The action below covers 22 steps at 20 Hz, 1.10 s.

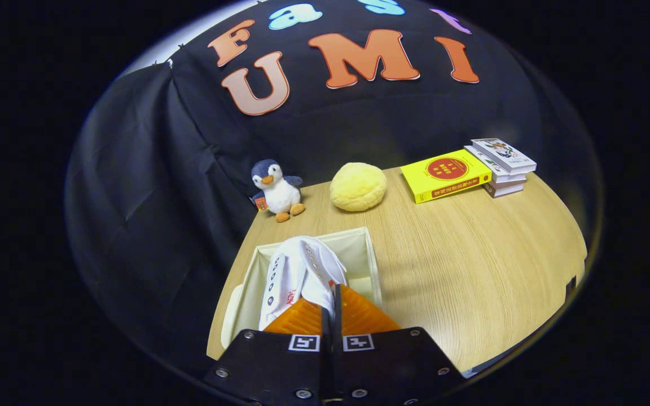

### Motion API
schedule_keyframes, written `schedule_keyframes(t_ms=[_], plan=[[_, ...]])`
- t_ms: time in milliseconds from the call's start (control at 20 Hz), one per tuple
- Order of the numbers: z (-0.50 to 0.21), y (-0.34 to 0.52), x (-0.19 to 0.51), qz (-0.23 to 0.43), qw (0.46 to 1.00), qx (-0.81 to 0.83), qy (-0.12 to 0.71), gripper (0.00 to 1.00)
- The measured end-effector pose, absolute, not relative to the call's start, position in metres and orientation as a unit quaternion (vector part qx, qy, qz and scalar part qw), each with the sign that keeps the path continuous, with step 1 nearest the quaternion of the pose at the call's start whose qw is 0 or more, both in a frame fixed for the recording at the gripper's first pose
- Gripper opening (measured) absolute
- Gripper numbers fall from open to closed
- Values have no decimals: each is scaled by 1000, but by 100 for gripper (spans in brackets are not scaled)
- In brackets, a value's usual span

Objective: Open the storage box then place both shoes into the box .Put the left shoe in first, then the right shoe, with the right side of both shoes facing outward in a uniform manner.

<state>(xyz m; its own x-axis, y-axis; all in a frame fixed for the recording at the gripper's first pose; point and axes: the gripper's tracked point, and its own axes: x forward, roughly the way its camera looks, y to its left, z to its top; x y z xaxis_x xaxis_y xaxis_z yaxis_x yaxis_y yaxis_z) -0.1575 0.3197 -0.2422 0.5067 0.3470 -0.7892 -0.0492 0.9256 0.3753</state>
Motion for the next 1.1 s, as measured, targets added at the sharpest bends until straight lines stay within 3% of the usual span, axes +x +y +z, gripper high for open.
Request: schedule_keyframes(t_ms=[350, 450, 600, 650, 1100], plan=[[-267, 323, -164, 97, 847, 122, 507, 5], [-266, 328, -167, 108, 842, 115, 516, 15], [-254, 338, -174, 135, 837, 124, 515, 22], [-244, 341, -166, 142, 846, 130, 498, 29], [-175, 316, -118, 178, 893, 106, 401, 54]])
